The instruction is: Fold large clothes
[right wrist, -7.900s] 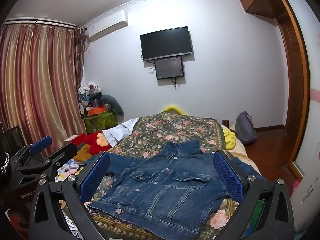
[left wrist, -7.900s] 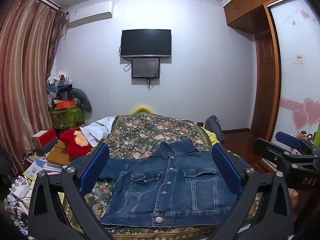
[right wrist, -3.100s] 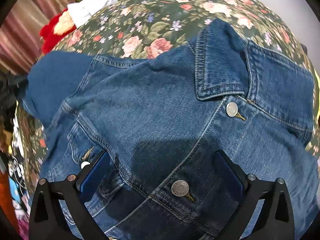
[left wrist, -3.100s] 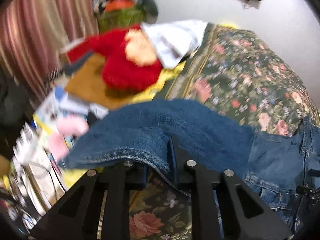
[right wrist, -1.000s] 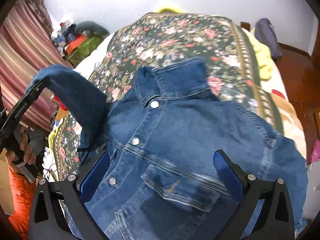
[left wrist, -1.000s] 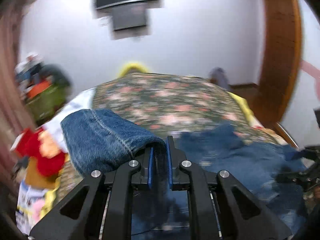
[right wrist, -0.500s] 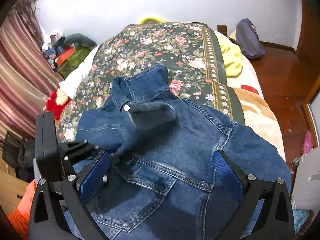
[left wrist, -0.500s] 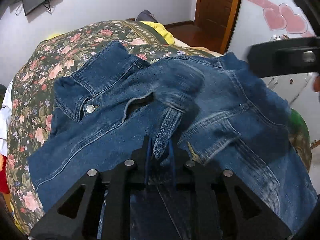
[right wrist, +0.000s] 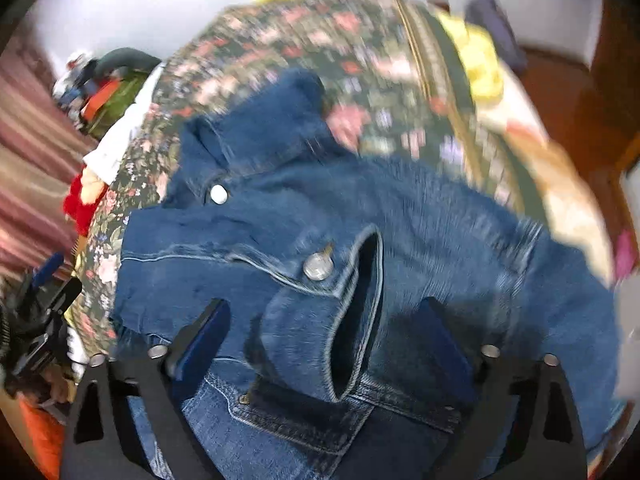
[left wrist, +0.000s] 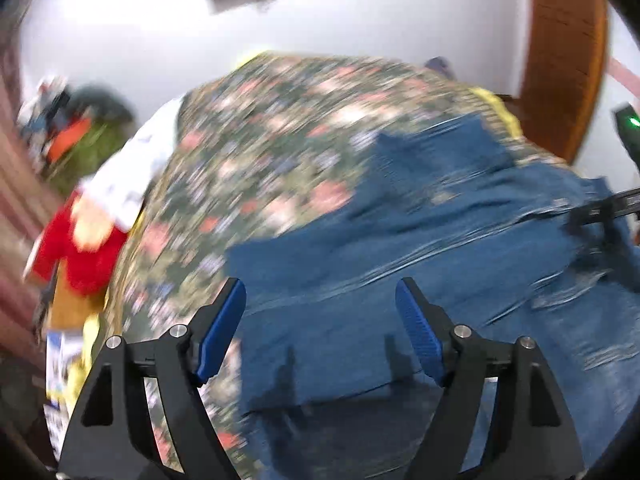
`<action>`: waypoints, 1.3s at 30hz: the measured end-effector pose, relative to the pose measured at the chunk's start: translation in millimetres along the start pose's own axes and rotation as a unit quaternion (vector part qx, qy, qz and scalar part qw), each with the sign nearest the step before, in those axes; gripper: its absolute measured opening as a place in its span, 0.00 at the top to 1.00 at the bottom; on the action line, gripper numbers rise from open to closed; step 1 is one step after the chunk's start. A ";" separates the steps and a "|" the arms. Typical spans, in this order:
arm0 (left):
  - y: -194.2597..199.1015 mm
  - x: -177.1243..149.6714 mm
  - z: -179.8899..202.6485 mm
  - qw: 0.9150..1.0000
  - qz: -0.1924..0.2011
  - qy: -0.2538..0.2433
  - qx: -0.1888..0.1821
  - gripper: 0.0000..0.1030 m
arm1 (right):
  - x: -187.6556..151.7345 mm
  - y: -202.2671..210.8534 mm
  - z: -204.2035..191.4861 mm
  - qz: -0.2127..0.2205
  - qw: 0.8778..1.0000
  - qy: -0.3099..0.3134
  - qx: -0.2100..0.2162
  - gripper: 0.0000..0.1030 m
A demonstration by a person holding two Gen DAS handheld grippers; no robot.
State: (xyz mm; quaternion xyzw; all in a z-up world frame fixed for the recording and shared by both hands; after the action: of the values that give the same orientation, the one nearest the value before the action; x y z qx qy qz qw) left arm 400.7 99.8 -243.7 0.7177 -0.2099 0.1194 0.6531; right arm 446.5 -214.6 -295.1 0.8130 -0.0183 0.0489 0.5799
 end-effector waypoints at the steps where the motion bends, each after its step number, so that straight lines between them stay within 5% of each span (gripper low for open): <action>1: -9.5 -9.9 -18.9 1.000 -0.013 0.018 0.005 0.25 | -1.1 -5.9 2.5 -0.012 1.000 -0.013 0.013 0.20; 5: -41.4 -44.8 -62.7 0.996 -0.055 0.075 0.010 0.25 | -3.6 -23.3 3.1 -0.040 0.998 -0.028 0.047 0.29; 10: -62.3 -71.4 -88.0 0.988 -0.085 0.126 -0.003 0.26 | -0.1 -32.3 -9.1 -0.039 0.999 -0.020 0.033 0.67; 13: -57.3 -71.3 -92.0 0.989 -0.078 0.129 -0.002 0.25 | 3.3 -19.6 -26.5 -0.022 1.000 0.007 0.018 0.77; 20: -41.3 -51.5 -78.7 0.993 -0.059 0.100 0.009 0.25 | 6.0 63.6 -70.0 0.085 0.993 0.077 0.013 0.80; 26: -54.3 -44.7 -47.6 0.995 -0.069 0.073 0.002 0.25 | -4.5 99.7 -65.4 0.125 0.989 0.080 -0.003 0.81; 33: -95.5 -58.6 -26.3 0.991 -0.118 0.056 0.005 0.25 | -15.3 64.9 -7.2 0.092 0.993 0.046 -0.065 0.80; 39: -106.4 -63.6 -36.5 0.990 -0.120 0.076 0.002 0.13 | -28.8 18.2 25.5 0.042 0.992 0.039 -0.108 0.80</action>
State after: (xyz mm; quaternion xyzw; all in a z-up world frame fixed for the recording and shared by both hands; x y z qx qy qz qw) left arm 396.8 151.4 -362.1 0.7281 -0.0717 0.0945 0.6751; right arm 417.8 -245.4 -289.1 0.7415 -0.0349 0.1030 0.6620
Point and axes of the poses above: each gripper's, at about its wrist camera, not at the fingertips, and y roughly against the way its jaws point, z to its right, x to its top, the point moved 9 cm from there along -y, roughly the way its jaws point, and after that the axes turned 12 degrees about -z, right-handed, at the moved point
